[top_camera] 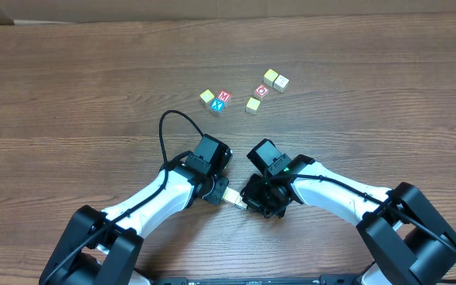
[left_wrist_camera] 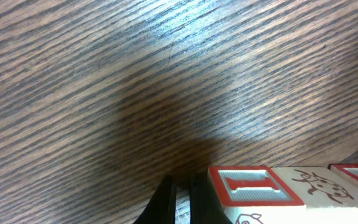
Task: Flip 5 blocks
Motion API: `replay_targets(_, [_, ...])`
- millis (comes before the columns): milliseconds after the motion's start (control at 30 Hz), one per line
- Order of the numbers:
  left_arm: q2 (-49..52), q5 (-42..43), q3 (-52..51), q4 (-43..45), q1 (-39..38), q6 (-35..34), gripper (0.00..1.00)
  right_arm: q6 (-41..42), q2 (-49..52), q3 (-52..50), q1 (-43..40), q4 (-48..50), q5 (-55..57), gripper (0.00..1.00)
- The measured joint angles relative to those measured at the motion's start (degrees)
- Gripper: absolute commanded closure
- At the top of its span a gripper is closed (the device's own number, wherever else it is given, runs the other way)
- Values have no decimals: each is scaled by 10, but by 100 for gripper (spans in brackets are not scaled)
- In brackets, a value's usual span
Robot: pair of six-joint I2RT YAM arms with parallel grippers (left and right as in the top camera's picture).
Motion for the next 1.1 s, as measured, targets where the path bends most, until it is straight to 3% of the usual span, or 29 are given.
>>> replay_targets(1100, [5,-11,-1,43,0,55,96,45,0,-1,41,7,2,96])
